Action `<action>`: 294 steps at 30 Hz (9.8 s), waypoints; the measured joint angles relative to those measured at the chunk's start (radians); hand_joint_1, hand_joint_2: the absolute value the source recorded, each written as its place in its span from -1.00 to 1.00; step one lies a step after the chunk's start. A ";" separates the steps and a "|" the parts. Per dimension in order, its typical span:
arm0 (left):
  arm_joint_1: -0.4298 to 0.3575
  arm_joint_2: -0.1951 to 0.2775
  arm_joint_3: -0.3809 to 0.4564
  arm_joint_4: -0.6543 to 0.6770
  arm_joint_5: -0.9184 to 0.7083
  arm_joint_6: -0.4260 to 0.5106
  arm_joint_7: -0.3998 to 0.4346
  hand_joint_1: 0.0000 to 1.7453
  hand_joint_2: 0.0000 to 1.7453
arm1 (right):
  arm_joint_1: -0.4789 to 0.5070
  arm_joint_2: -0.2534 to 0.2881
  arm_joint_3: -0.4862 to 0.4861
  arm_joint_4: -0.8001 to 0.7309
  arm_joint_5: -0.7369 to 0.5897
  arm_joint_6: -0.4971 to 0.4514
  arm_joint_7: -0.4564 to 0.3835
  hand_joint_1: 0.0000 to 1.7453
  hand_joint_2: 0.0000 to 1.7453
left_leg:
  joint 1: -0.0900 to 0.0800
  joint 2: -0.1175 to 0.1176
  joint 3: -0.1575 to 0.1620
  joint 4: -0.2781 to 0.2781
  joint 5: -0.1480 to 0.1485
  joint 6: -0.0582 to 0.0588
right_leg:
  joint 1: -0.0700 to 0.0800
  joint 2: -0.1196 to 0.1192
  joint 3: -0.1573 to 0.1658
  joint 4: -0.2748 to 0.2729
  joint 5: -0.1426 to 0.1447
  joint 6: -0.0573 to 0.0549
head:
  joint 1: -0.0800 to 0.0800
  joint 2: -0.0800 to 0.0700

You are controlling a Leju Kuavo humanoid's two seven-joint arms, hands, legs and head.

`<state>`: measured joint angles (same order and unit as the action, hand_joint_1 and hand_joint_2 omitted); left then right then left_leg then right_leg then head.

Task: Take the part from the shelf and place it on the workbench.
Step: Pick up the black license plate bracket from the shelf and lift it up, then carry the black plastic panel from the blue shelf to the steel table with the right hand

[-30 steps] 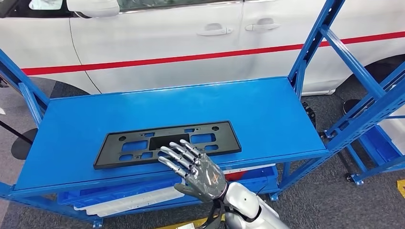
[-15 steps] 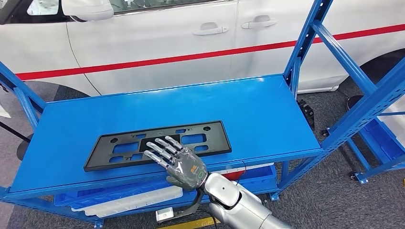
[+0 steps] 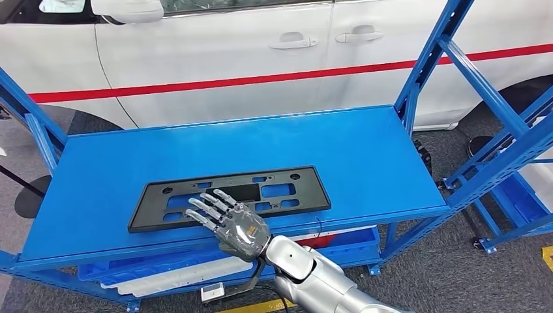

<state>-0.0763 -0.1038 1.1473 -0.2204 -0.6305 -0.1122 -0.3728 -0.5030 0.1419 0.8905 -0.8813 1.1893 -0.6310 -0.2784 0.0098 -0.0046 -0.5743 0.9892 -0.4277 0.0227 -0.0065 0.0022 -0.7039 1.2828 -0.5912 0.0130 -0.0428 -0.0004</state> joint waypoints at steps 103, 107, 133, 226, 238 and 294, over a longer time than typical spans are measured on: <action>-0.001 0.020 -0.001 0.001 -0.067 -0.128 -0.088 -1.00 1.00 | 0.003 -0.002 -0.460 -0.538 -1.219 0.607 -0.395 1.00 1.00 | 0.002 -0.004 -0.003 0.031 -0.030 -0.040 | 0.003 -0.001 0.109 -0.277 0.156 -0.033 | 0.000 0.000; 0.000 0.022 0.000 0.001 -0.067 -0.114 -0.056 -1.00 1.00 | 0.059 -0.039 -0.481 -0.737 -1.319 0.715 -0.409 1.00 1.00 | 0.008 -0.001 -0.106 0.258 -0.145 -0.059 | -0.002 -0.003 0.112 -0.281 0.154 -0.043 | 0.000 0.000; 0.002 0.023 0.033 0.001 -0.058 -0.018 0.094 -1.00 1.00 | 0.207 -0.097 -0.511 -1.084 -1.707 1.147 -0.274 1.00 1.00 | 0.000 -0.002 -0.008 0.028 -0.015 -0.037 | -0.004 0.003 0.110 -0.254 0.140 -0.024 | 0.000 0.000; 0.002 0.027 0.040 0.000 -0.141 -0.001 0.081 -1.00 1.00 | 0.351 -0.171 -0.474 -1.024 -1.502 1.159 -0.423 1.00 1.00 | -0.005 0.013 -0.066 0.025 0.044 -0.042 | 0.000 -0.006 0.222 -0.289 0.070 -0.037 | 0.000 0.000; 0.004 0.018 0.052 -0.001 -0.122 0.057 0.075 -1.00 1.00 | 0.336 -0.153 -0.460 -1.013 -1.476 1.176 -0.421 1.00 1.00 | -0.010 0.010 0.052 0.000 -0.038 -0.032 | 0.005 -0.010 0.161 -0.281 0.122 -0.037 | -0.001 0.000; 0.003 0.091 0.048 -0.001 -0.226 0.070 0.005 -1.00 1.00 | 0.493 -0.186 -0.582 -1.281 -1.186 1.023 -0.423 1.00 1.00 | 0.006 0.011 -0.056 0.264 -0.169 -0.061 | -0.007 0.048 0.105 -0.259 0.150 -0.048 | 0.000 0.000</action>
<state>-0.0732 -0.0129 1.1950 -0.2213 -0.8560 -0.0420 -0.3676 -0.0097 -0.0443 0.3084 -2.1626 0.0029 0.3917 -0.7016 0.0159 0.0067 -0.6304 1.2534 -0.5972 -0.0383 -0.0135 0.0505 -0.5994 1.0238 -0.4409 -0.0348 -0.0431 -0.0004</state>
